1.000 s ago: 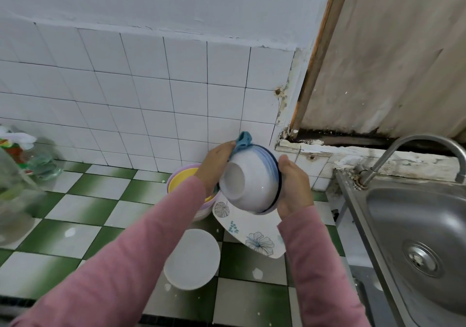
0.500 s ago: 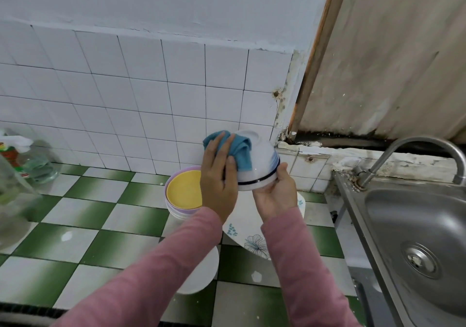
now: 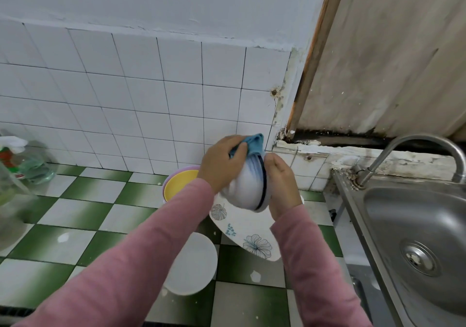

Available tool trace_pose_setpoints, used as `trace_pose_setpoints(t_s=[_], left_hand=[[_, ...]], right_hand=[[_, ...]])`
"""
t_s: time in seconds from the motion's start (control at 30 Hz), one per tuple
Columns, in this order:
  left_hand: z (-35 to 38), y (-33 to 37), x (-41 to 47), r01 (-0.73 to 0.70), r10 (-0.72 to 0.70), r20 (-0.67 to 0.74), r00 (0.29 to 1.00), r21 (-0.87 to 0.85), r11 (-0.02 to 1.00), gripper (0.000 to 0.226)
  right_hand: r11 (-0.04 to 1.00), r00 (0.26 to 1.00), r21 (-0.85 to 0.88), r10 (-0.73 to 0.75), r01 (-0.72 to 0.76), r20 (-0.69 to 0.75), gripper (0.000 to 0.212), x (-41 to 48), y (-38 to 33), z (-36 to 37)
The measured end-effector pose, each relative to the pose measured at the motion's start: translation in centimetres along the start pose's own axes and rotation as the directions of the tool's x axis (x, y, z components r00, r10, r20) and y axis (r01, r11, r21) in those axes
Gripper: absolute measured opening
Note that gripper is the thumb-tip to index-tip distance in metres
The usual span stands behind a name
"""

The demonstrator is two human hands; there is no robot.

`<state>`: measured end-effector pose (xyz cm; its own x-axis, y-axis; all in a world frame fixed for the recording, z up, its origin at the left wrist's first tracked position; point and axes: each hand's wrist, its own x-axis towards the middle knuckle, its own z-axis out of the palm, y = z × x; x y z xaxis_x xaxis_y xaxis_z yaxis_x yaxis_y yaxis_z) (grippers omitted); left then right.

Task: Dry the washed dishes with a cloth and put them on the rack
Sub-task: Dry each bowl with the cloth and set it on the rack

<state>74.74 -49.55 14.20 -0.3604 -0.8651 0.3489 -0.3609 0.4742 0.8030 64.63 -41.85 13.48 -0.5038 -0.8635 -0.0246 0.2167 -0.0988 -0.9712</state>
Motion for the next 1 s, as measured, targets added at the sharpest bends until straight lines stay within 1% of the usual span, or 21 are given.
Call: trace_pose_setpoints(t_s=[0.03, 0.07, 0.1, 0.17, 0.2, 0.23, 0.27, 0.33, 0.37, 0.4, 0.43, 0.47, 0.5, 0.53, 0.57, 0.6, 0.63, 0.7, 0.77, 0.87, 1.0], left_hand=[[-0.1, -0.1, 0.1, 0.141, -0.136, 0.05, 0.989, -0.124, 0.982, 0.026], [-0.2, -0.1, 0.0, 0.263, -0.243, 0.105, 0.964, -0.259, 0.929, 0.025], [-0.3, -0.3, -0.2, 0.371, -0.334, 0.162, 0.929, -0.38, 0.847, 0.022], [-0.2, -0.5, -0.9, 0.542, -0.476, 0.275, 0.835, -0.561, 0.625, 0.022], [0.0, -0.5, -1.4, 0.573, -0.514, 0.303, 0.802, -0.632, 0.522, 0.025], [0.5, -0.8, -1.7, 0.559, -0.528, 0.295, 0.796, -0.694, 0.455, 0.027], [1.2, -1.0, -2.0, 0.507, -0.522, 0.246, 0.817, -0.738, 0.446, 0.029], [2.5, -1.4, -2.6, 0.371, -0.493, 0.075, 0.867, -0.758, 0.536, 0.034], [3.1, -1.8, -2.8, 0.31, -0.475, -0.026, 0.88, -0.726, 0.613, 0.034], [3.5, -2.1, -3.2, 0.229, -0.417, -0.136, 0.899, -0.667, 0.709, 0.033], [3.8, -2.4, -3.5, 0.096, -0.284, -0.257, 0.924, -0.561, 0.822, 0.033], [3.9, -2.6, -3.7, -0.069, -0.07, -0.326, 0.943, -0.394, 0.916, 0.037], [4.0, -3.0, -3.8, -0.229, 0.161, -0.315, 0.935, -0.192, 0.954, 0.04], [4.0, -3.3, -3.8, -0.369, 0.356, -0.258, 0.898, 0.0, 0.93, 0.042], [3.8, -3.5, -3.7, -0.473, 0.494, -0.188, 0.849, 0.143, 0.869, 0.043], [3.4, -3.5, -3.4, -0.542, 0.575, -0.122, 0.809, 0.226, 0.81, 0.044], [2.8, -3.5, -3.1, -0.586, 0.62, -0.07, 0.782, 0.257, 0.768, 0.044], [1.3, -3.9, -2.5, -0.654, 0.668, 0.033, 0.744, 0.241, 0.717, 0.044], [0.1, -4.8, -2.0, -0.687, 0.675, 0.136, 0.725, 0.208, 0.696, 0.049], [-0.8, -5.7, -2.0, -0.649, 0.618, 0.204, 0.76, 0.187, 0.737, 0.061], [-0.1, -5.4, -2.8, -0.575, 0.556, 0.149, 0.817, 0.146, 0.805, 0.073]], right_hand=[[1.0, 1.0, -0.027, -0.008, 0.008, -0.018, 0.025, 0.2, -0.1, -0.5], [1.0, 0.999, -0.029, -0.009, 0.008, -0.045, 0.026, 0.4, -0.3, -1.1], [1.0, 0.998, -0.005, -0.002, 0.002, -0.07, 0.028, 0.5, -0.5, -1.6], [0.987, 0.994, 0.158, 0.043, -0.027, -0.098, 0.029, 0.8, -0.7, -2.2], [0.965, 0.991, 0.257, 0.083, -0.054, -0.104, 0.027, 1.1, -0.6, -2.2], [0.935, 0.986, 0.343, 0.129, -0.085, -0.109, 0.027, 1.3, -0.4, -2.1], [0.904, 0.978, 0.415, 0.17, -0.107, -0.119, 0.031, 1.5, -0.3, -1.8], [0.849, 0.97, 0.515, 0.209, -0.118, -0.122, 0.041, 1.4, 0.1, -1.2], [0.825, 0.971, 0.552, 0.212, -0.117, -0.111, 0.043, 1.4, 0.2, -0.8], [0.8, 0.971, 0.588, 0.219, -0.12, -0.099, 0.044, 1.2, 0.2, -0.4], [0.771, 0.97, 0.626, 0.225, -0.122, -0.088, 0.043, 1.1, 0.2, -0.1], [0.736, 0.972, 0.666, 0.223, -0.122, -0.069, 0.041, 1.0, 0.1, 0.3], [0.708, 0.975, 0.694, 0.221, -0.132, -0.04, 0.04, 1.0, 0.1, 0.6], [0.688, 0.974, 0.708, 0.226, -0.158, -0.002, 0.039, 0.8, 0.1, 0.9], [0.675, 0.97, 0.711, 0.241, -0.197, 0.04, 0.038, 0.6, 0.1, 1.1], [0.665, 0.963, 0.709, 0.26, -0.234, 0.074, 0.037, 0.5, 0.0, 1.2], [0.663, 0.957, 0.699, 0.269, -0.267, 0.11, 0.037, 0.4, 0.0, 1.0], [0.68, 0.942, 0.657, 0.292, -0.326, 0.165, 0.04, 0.4, -0.5, 0.5], [0.715, 0.929, 0.596, 0.319, -0.366, 0.188, 0.043, 0.5, -1.2, 0.1], [0.712, 0.919, 0.581, 0.318, -0.394, 0.233, 0.034, 0.8, -2.0, -0.1], [0.687, 0.904, 0.588, 0.327, -0.427, 0.274, 0.035, 1.1, -2.4, -0.1]])
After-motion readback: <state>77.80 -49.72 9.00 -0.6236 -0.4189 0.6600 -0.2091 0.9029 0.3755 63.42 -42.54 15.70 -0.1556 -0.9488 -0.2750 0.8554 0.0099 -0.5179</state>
